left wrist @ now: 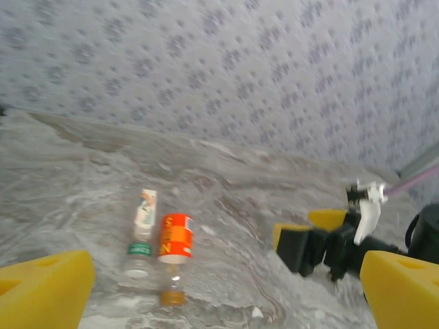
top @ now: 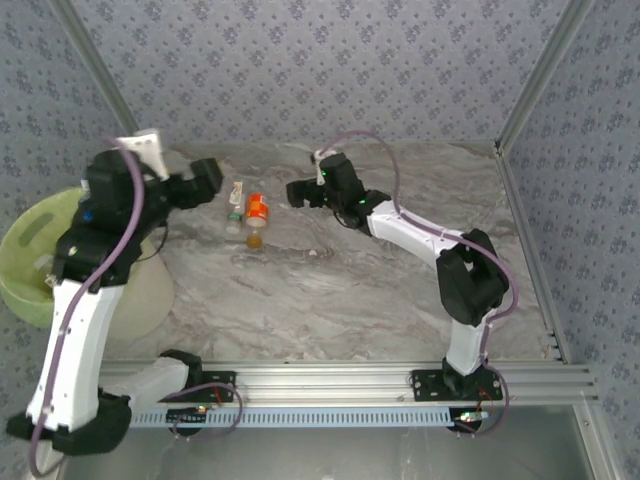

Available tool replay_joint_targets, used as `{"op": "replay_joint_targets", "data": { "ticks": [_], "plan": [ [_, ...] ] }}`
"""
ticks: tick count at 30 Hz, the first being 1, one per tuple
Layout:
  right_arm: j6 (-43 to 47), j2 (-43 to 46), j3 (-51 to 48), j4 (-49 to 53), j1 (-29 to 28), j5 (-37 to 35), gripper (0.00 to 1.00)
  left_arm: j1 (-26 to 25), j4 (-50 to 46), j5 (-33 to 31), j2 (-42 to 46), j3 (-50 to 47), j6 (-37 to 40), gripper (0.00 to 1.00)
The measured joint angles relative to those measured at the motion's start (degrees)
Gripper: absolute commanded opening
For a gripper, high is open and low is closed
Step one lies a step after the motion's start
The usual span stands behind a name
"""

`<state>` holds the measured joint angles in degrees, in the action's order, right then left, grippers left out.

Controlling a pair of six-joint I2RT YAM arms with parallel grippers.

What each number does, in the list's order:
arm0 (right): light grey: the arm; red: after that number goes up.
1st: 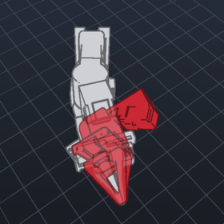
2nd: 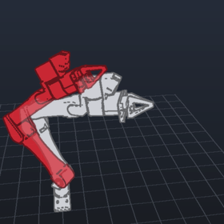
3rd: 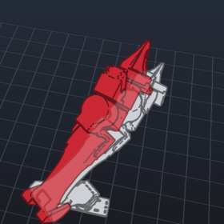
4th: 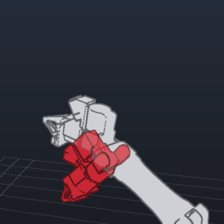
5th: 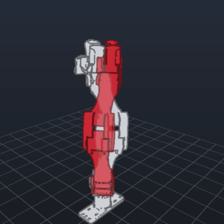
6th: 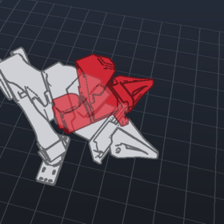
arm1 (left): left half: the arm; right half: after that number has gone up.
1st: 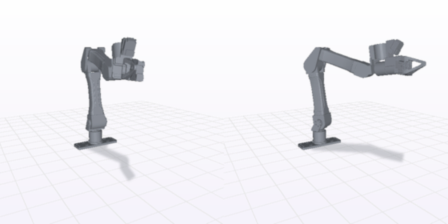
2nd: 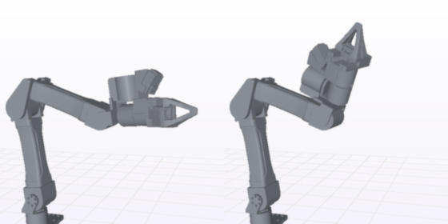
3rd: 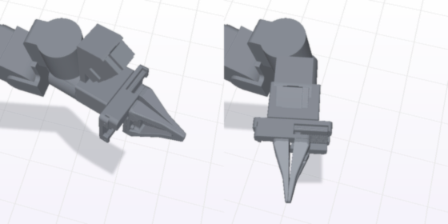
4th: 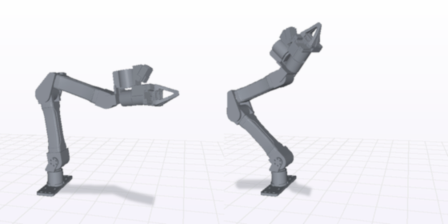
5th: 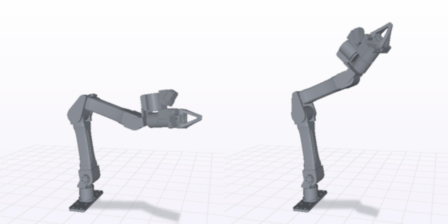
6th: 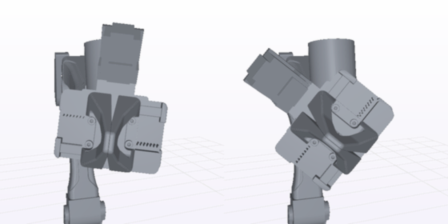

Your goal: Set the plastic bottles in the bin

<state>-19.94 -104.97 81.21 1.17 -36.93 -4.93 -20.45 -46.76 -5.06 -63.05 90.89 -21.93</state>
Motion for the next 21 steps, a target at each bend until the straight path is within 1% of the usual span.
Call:
{"op": "replay_joint_targets", "data": {
  "ticks": [2,4,7,11,15,19,21],
  "plan": [
    [-3.15,2.01,-2.60,0.39,2.08,-1.62,1.00,-3.65,1.36,-2.54,-5.35,-0.15,-0.26,0.99],
    [-5.03,4.55,-5.07,0.85,3.41,-3.15,1.00,-4.68,3.85,-4.52,-10.84,-1.42,-0.92,0.99],
    [-6.78,9.11,-8.13,1.44,4.17,-5.46,1.00,-4.52,5.92,-7.63,-21.14,-4.28,-2.89,0.99],
    [-7.72,14.53,-10.78,2.32,4.42,-7.87,1.00,-2.54,7.17,-9.03,-33.27,-6.01,-4.55,0.99],
    [-7.76,17.31,-12.94,2.97,4.96,-9.35,1.00,-0.68,8.26,-8.76,-39.98,-6.08,-4.72,0.91],
    [-8.15,17.44,-14.38,4.37,5.49,-10.14,1.00,-0.57,9.55,-6.88,-43.21,-5.51,-4.15,0.84],
    [-8.22,17.44,-14.60,4.72,5.55,-10.36,1.00,-0.74,9.88,-6.27,-43.91,-5.42,-4.11,0.77]
  ]
}}
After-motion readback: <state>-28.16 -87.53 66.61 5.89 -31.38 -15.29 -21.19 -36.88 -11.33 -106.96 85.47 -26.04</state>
